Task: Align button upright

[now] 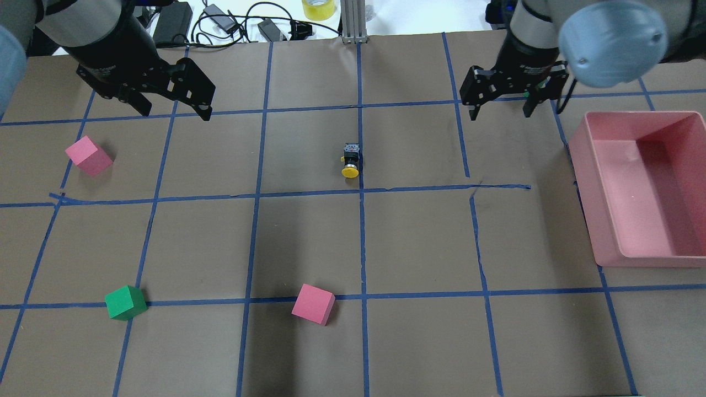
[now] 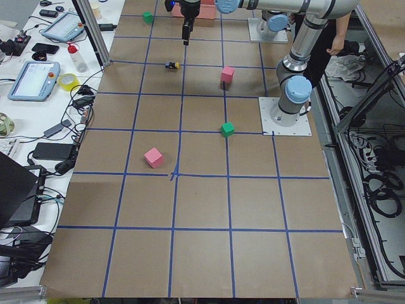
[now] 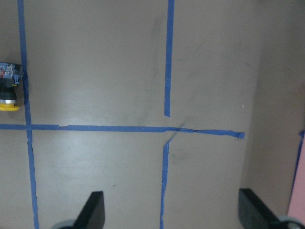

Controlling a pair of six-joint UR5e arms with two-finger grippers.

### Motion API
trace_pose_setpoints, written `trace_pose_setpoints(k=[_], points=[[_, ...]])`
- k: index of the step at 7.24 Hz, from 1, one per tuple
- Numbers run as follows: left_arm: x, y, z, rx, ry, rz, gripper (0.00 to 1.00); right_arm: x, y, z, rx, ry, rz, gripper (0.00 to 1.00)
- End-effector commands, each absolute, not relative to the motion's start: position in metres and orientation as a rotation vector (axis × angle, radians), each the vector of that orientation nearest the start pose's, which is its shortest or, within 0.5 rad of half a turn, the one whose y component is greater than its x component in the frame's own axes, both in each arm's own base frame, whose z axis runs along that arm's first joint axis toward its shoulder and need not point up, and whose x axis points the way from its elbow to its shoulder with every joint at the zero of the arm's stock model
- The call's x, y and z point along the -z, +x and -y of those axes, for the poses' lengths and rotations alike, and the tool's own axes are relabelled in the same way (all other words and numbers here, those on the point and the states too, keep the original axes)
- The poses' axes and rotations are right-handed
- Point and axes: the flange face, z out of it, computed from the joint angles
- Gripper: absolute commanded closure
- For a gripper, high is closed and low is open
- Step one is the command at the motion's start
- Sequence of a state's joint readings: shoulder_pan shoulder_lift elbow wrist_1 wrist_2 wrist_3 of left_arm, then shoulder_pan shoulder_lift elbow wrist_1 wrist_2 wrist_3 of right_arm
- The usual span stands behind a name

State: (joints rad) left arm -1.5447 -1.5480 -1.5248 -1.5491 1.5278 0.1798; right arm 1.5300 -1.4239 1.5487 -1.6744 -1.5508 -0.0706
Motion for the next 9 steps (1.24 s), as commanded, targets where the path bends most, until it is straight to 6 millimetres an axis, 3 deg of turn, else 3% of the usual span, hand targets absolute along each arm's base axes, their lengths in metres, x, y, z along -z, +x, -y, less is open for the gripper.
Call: trace_pose_setpoints(k=[1,4,9], points=[[-0.5243,-0.1248,0.4932,0.15,0.246,-3.162,0.0,-0.4751,0.0964,0.5169,-0.039,-0.054,-3.114,0.0],[-0.5243,-0.1248,0.4932,0.15,0.246,-3.162,0.0,-0.4817,0.0957,0.5132,-0.045,-0.058,-3.132,0.0],[-0.5243,-0.1248,0.4932,0.15,0.246,-3.162,0.0,-0.4742,0.0958,0.5135,-0.068,-0.057,-3.129,0.0]])
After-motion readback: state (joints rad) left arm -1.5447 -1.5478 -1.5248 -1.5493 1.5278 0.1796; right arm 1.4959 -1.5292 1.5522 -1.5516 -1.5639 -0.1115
